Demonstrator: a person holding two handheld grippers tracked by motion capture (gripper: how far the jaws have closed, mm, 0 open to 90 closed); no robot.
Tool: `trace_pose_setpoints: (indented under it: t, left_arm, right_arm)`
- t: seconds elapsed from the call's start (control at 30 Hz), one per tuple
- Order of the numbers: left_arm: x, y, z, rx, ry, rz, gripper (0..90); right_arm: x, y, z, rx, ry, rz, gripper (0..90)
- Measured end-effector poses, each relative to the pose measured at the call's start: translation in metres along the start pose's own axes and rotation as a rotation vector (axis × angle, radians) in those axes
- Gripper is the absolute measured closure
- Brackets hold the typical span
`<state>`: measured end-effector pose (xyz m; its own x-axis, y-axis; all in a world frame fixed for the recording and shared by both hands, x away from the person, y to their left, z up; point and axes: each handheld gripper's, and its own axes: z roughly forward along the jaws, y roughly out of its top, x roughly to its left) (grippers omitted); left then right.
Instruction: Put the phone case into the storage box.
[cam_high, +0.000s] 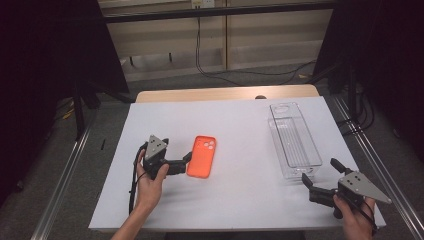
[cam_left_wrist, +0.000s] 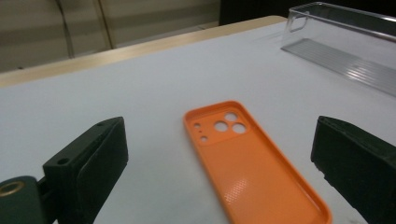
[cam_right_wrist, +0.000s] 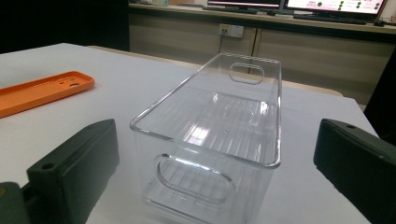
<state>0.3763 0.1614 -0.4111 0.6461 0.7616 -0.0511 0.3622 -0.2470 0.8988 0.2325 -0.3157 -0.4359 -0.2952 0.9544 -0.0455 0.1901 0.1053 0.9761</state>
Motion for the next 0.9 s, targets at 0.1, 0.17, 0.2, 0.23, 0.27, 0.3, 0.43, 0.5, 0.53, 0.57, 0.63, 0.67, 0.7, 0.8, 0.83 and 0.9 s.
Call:
trace_pose_setpoints:
  t: [0.1, 0.17, 0.2, 0.23, 0.27, 0.3, 0.43, 0.5, 0.53, 0.57, 0.63, 0.67, 0.7, 0.8, 0.83, 0.9]
  left_arm:
    - [0.001, 0.001, 0.01, 0.057, -0.007, 0.018, 4.0]
    - [0.002, 0.001, 0.015, 0.076, -0.027, 0.017, 4.1]
    - [0.002, 0.001, 0.015, 0.076, -0.027, 0.017, 4.1]
    - [0.002, 0.001, 0.017, 0.092, -0.035, 0.015, 4.1]
    - [0.002, 0.002, 0.02, 0.11, -0.027, 0.012, 4.0]
    - [0.001, 0.002, 0.021, 0.12, -0.025, 0.008, 4.0]
    - [-0.002, 0.006, 0.028, 0.147, -0.021, 0.014, 4.0]
    - [-0.003, 0.009, 0.033, 0.163, -0.039, 0.009, 5.0]
    - [-0.003, 0.009, 0.033, 0.163, -0.039, 0.009, 5.0]
    - [-0.004, 0.011, 0.036, 0.18, -0.011, 0.007, 5.0]
    - [-0.004, 0.012, 0.037, 0.19, -0.01, 0.003, 4.5]
    - [-0.003, 0.013, 0.038, 0.201, -0.011, 0.007, 4.5]
    - [-0.003, 0.014, 0.039, 0.206, -0.005, 0.007, 4.0]
    - [-0.001, 0.016, 0.041, 0.214, -0.016, -0.006, 4.3]
    - [-0.001, 0.018, 0.044, 0.249, -0.024, -0.002, 4.4]
    - [-0.001, 0.019, 0.046, 0.273, -0.03, -0.01, 4.4]
  right_arm:
    - [0.0, 0.0, 0.0, 0.001, 0.0, 0.0, 0.0]
    - [0.0, 0.0, 0.0, 0.004, 0.0, 0.0, 0.0]
    - [0.0, 0.0, 0.0, 0.004, 0.0, 0.0, 0.0]
    - [0.0, 0.0, 0.0, 0.007, 0.0, -0.004, 0.0]
    - [0.0, 0.0, 0.0, 0.008, 0.001, -0.003, 0.0]
    - [0.0, 0.0, 0.0, 0.009, 0.002, -0.005, 0.0]
    - [0.0, -0.001, 0.0, 0.011, 0.003, -0.008, 0.0]
    - [0.0, -0.001, 0.0, 0.018, 0.008, -0.019, 0.0]
    - [0.0, -0.001, 0.0, 0.018, 0.008, -0.019, 0.0]
    - [0.0, -0.001, 0.0, 0.017, 0.007, -0.013, 0.0]
    - [0.0, -0.001, 0.0, 0.016, 0.005, -0.013, 0.0]
    - [0.0, -0.001, 0.0, 0.016, 0.005, -0.013, 0.0]
    - [0.0, -0.001, 0.0, 0.017, 0.006, -0.013, 0.0]
    - [0.0, -0.001, 0.001, 0.016, 0.006, -0.013, 0.0]
    - [0.0, -0.001, 0.001, 0.018, 0.005, -0.013, 0.0]
    - [0.0, -0.001, 0.001, 0.017, 0.005, -0.013, 0.0]
